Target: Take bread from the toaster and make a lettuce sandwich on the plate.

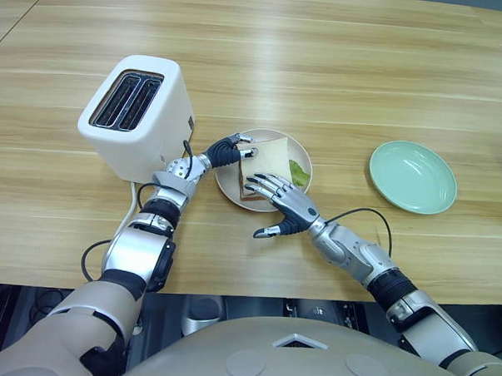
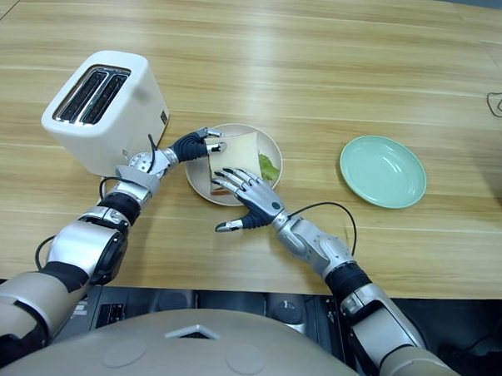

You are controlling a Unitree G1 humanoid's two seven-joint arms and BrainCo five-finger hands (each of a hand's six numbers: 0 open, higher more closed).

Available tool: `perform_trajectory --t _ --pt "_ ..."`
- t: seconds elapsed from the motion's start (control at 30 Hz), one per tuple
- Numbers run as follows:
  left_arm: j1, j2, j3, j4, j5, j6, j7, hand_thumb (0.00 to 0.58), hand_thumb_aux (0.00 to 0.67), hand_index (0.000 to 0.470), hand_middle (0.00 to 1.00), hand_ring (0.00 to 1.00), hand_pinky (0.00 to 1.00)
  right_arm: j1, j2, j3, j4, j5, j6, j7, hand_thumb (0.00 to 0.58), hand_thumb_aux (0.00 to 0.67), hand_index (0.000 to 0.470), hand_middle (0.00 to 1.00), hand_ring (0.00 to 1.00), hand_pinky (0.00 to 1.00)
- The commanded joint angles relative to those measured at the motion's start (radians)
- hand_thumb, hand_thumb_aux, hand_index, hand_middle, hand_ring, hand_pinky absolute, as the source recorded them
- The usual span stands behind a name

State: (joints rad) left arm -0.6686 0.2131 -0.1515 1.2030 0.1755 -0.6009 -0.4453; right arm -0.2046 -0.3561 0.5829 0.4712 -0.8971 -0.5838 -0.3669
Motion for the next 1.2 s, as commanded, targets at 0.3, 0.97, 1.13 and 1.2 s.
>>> perform_trajectory --t 0.3,0.97,1.13,1.2 --pt "-0.057 0.016 -0.022 0.011 0.107 -0.015 0.264 0.0 0.0 0.0 0.5 0.5 0.5 0.021 -0.008 0.049 0.152 0.024 0.051 0.131 0.0 0.0 0.0 0.0 0.0 0.0" --pt "-0.046 0.054 0.081 -0.102 0.017 -0.262 0.476 0.104 0.063 0.043 0.14 0.14 0.14 0.012 -0.011 -0.041 0.026 0.075 0.016 0.002 0.0 0.0 0.0 0.0 0.0 0.0" --pt "0.074 0.019 0.102 -0.301 -0.213 -0.4 0.237 0.569 0.578 0.397 0.17 0.17 0.17 0.06 -0.029 -0.136 -0.184 0.207 -0.092 -0.006 0.0 0.0 0.0 0.0 0.0 0.0" --pt "0.125 0.013 0.085 -0.38 -0.275 -0.42 0.159 0.565 0.562 0.386 0.16 0.16 0.16 0.082 -0.034 -0.161 -0.247 0.248 -0.122 0.01 0.0 0.0 0.0 0.0 0.0 0.0"
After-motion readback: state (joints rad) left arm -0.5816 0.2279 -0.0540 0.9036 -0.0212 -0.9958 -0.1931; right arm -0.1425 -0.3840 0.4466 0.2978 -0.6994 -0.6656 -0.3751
